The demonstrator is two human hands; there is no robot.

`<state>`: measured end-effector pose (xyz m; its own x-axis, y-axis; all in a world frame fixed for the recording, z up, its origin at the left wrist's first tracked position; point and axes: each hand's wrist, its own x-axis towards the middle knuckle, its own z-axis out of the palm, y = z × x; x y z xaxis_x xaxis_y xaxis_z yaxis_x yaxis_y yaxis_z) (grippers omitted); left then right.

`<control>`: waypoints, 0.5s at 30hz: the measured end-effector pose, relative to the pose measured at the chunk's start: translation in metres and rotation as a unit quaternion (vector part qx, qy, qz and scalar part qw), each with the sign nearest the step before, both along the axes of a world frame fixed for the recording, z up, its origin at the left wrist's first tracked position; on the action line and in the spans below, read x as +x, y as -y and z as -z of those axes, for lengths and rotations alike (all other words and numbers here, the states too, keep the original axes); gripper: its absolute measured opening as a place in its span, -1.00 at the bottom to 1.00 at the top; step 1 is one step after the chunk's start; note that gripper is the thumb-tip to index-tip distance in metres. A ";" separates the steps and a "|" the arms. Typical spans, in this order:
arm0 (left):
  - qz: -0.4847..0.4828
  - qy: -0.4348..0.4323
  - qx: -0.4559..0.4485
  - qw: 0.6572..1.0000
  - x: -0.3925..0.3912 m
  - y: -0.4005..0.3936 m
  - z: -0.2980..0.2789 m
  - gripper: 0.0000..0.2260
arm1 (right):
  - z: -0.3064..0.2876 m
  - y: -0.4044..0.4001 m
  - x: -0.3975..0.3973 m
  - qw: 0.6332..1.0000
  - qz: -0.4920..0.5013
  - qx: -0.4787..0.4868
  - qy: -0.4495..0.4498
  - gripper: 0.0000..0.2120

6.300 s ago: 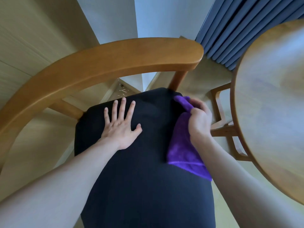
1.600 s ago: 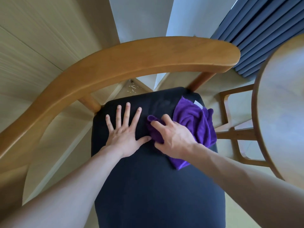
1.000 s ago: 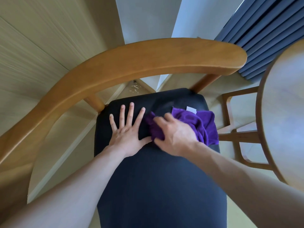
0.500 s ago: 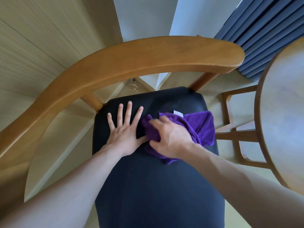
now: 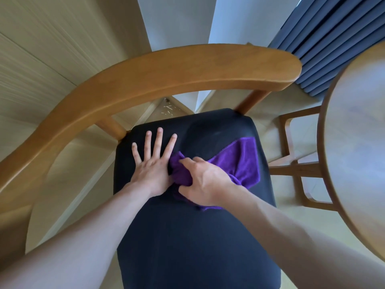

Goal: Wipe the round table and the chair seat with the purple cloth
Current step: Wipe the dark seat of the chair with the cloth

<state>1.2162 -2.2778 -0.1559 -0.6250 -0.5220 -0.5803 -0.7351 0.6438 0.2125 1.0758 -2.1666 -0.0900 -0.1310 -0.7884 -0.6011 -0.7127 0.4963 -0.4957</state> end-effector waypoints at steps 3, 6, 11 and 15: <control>0.004 0.001 -0.005 1.000 0.000 0.000 0.001 -0.05 | -0.021 -0.002 -0.023 0.989 0.119 -0.023 0.082 -0.50; 0.009 0.001 -0.009 1.000 0.001 0.000 0.003 -0.06 | -0.044 -0.001 -0.040 0.948 0.250 -0.024 0.197 -0.50; 0.023 0.006 -0.028 0.999 0.002 -0.001 0.005 -0.08 | -0.036 0.027 -0.049 0.907 0.335 -0.080 0.241 -0.28; 0.021 0.008 -0.033 0.999 0.001 0.000 0.006 -0.04 | 0.007 0.036 -0.037 0.957 0.281 -0.074 0.022 -0.20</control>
<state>1.2167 -2.2775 -0.1618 -0.6377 -0.5329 -0.5563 -0.7103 0.6861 0.1570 1.0385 -2.2024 -0.0973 -0.5369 -0.6769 -0.5035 -0.3303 0.7179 -0.6129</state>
